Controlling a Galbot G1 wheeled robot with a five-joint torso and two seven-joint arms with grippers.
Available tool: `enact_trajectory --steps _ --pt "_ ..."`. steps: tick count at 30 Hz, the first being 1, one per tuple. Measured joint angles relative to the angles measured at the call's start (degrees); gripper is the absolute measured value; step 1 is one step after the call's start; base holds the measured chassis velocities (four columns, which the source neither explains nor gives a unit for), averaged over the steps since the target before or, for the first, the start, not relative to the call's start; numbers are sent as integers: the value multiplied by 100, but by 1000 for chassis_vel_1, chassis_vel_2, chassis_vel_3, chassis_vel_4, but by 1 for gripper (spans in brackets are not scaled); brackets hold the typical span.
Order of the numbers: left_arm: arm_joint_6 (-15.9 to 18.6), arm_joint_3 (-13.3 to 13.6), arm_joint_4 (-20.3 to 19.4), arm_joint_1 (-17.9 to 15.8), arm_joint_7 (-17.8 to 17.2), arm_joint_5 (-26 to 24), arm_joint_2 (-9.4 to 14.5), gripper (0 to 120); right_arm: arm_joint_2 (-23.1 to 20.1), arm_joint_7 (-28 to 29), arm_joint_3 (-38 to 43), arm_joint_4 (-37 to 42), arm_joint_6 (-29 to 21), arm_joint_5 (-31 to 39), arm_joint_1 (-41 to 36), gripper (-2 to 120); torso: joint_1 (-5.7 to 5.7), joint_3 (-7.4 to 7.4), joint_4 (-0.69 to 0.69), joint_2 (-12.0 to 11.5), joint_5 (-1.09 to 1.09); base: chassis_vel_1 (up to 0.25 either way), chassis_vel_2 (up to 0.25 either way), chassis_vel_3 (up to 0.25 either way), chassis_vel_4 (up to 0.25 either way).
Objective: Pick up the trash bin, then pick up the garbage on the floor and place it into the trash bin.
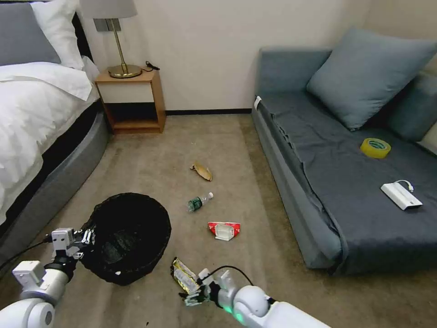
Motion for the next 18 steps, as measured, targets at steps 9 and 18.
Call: enact_trajectory --steps 9,18 --pt "-139 -212 174 136 182 -207 165 7 214 -40 106 -516 130 -255 -14 100 0 0 0 0 0 0 0 0 0" --pt "-219 -272 335 142 226 -311 283 7 366 -117 217 -1090 239 -358 76 100 0 0 -1 0 0 0 0 0 0"
